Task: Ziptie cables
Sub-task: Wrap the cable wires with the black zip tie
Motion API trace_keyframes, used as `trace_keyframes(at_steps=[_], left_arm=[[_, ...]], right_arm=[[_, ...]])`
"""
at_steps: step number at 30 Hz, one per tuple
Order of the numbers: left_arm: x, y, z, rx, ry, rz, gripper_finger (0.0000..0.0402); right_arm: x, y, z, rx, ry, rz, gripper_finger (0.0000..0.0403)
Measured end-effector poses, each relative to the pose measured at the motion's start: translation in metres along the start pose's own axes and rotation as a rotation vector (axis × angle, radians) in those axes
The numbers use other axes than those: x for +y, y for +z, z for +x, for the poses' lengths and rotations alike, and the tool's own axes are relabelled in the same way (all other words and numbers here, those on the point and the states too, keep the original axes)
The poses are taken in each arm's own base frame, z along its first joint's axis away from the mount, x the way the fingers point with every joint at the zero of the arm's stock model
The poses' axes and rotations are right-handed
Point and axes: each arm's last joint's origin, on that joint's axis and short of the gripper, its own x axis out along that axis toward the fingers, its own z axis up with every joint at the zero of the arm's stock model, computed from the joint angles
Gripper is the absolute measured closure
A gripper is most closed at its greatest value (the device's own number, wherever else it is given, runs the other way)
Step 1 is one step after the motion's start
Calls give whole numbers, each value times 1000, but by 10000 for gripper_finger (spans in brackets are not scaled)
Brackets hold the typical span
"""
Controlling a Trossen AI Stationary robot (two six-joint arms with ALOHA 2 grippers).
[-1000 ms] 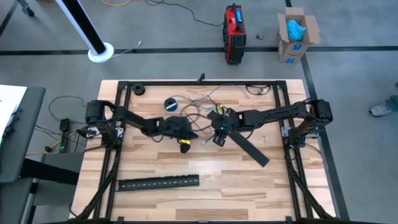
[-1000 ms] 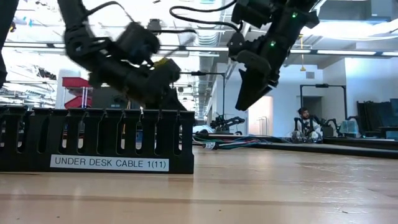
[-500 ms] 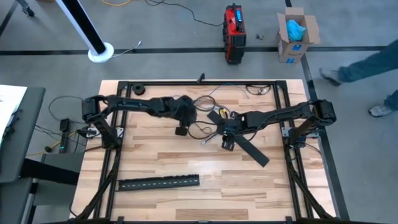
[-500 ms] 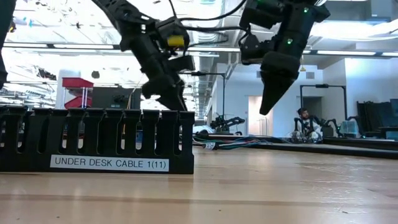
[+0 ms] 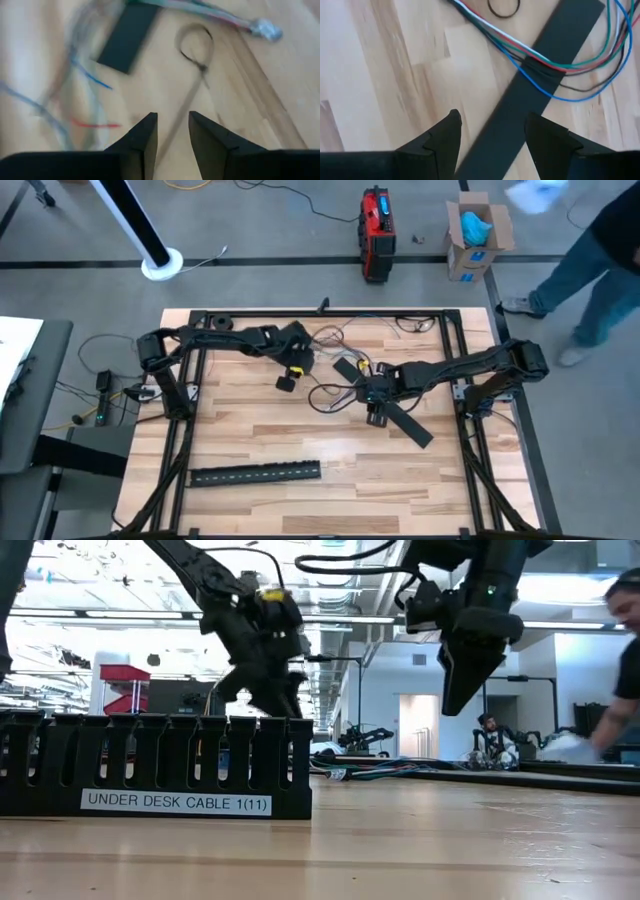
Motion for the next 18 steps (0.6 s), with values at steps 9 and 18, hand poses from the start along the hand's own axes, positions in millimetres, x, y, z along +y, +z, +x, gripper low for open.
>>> trace_keyframes(at_steps=[9,18], left_arm=[[0,10,37,90,-56,70,301],[0,5,58,139,-171,140,302]], right_arm=[[1,-4,-2,24,-2,17,197],[15,-8,-5,30,10,39,197]])
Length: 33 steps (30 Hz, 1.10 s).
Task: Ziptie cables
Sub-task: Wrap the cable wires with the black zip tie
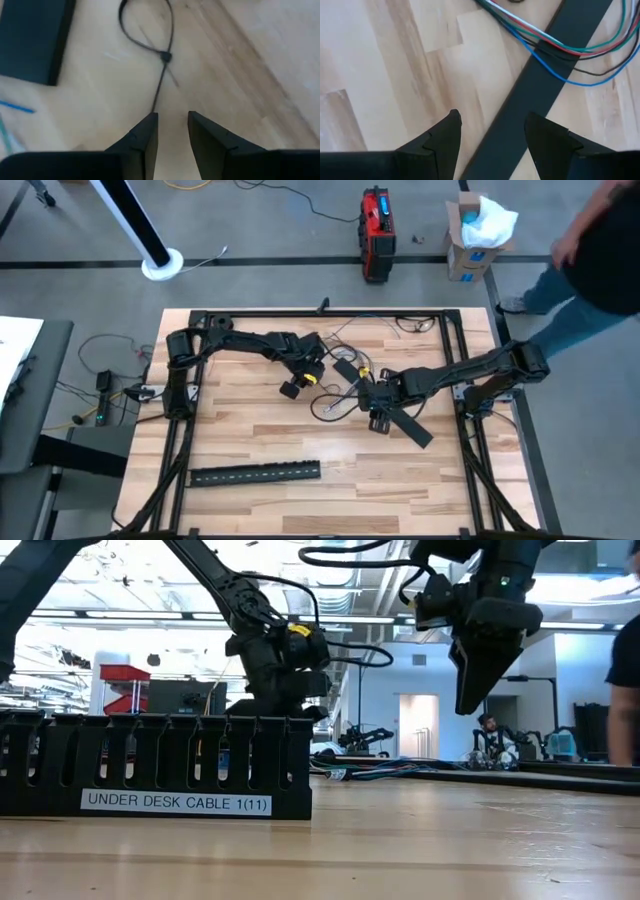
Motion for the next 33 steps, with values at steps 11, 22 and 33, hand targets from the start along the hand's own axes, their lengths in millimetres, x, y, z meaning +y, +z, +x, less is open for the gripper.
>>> trace_keyframes(at_steps=[11,22,33], left_arm=[[10,3,-8,59,-20,-2,302],[28,16,-18,-32,2,132,302],[26,6,12,-23,-98,133,310]], right_arm=[[25,-10,-6,-4,37,12,198],[33,-14,-8,-1,39,58,198],[37,-18,-9,8,37,38,198]])
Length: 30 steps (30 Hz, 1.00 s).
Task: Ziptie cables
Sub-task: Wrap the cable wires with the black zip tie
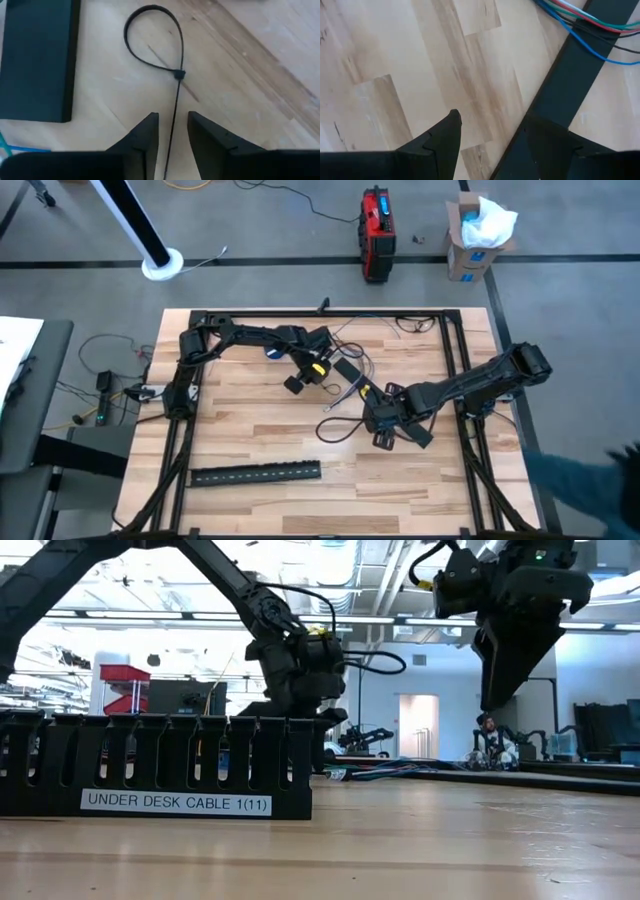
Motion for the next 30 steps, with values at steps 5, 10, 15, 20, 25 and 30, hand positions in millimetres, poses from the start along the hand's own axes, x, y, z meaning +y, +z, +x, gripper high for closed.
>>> trace_keyframes(at_steps=[5,10,15,20,25,30], left_arm=[[-4,-4,7,21,-54,-13,389],[-6,3,-2,107,0,1,400],[-12,11,-20,204,72,-60,401],[-21,10,-38,239,32,-234,401],[-38,9,-44,304,-110,-220,401],[-48,8,-41,351,-172,-192,401]], right_arm=[[-1,-2,0,26,-7,10,200],[-2,-3,0,31,-22,-5,212],[-4,13,0,-82,22,-63,222],[-17,32,2,-200,45,32,221],[-29,48,4,-294,12,-203,213],[-39,57,3,-333,-92,-598,211]])
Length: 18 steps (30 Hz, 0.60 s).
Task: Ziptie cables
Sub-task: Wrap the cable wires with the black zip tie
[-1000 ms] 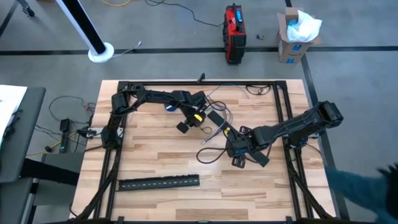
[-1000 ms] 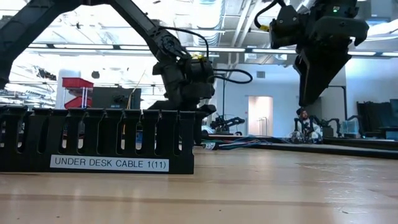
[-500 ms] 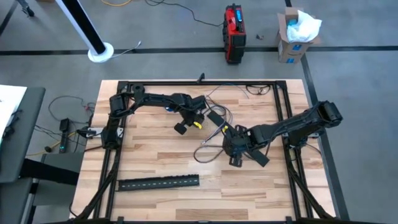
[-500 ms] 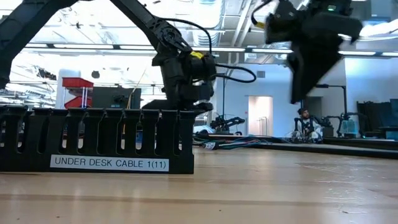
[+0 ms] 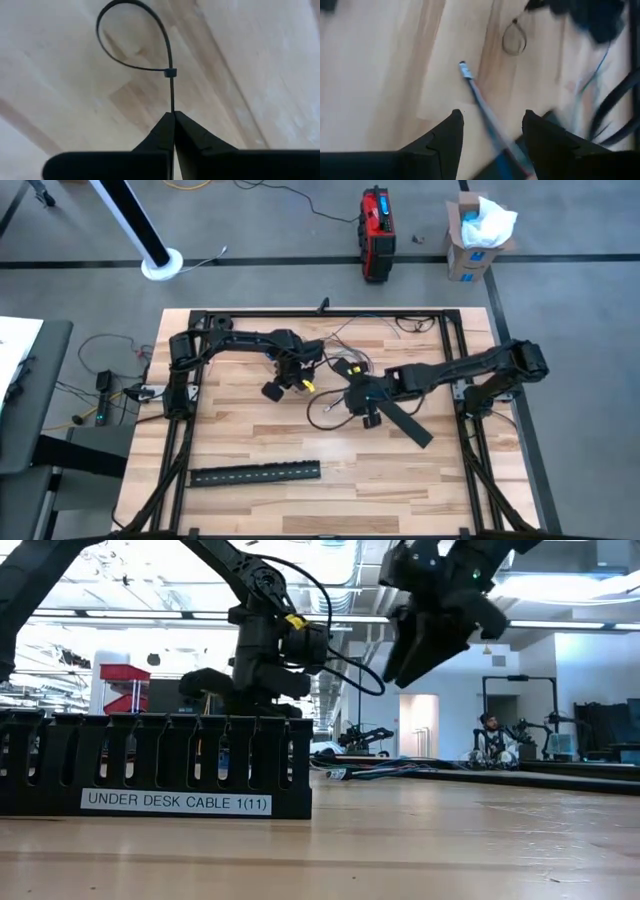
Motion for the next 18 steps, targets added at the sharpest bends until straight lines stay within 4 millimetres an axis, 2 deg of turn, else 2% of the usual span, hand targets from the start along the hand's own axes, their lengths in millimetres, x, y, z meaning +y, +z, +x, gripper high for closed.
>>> trace_keyframes(at_steps=[3,6,13,18], left_arm=[[-6,4,0,13,-23,11,401],[-16,9,0,46,-57,20,401],[-26,11,-14,49,-59,-83,401],[-30,11,-31,-30,-19,-81,401]], right_arm=[[-8,-2,2,1,-15,-125,211],[-11,-4,14,3,29,-143,211],[-2,-9,53,64,87,-74,215],[8,-8,75,52,94,-154,224]])
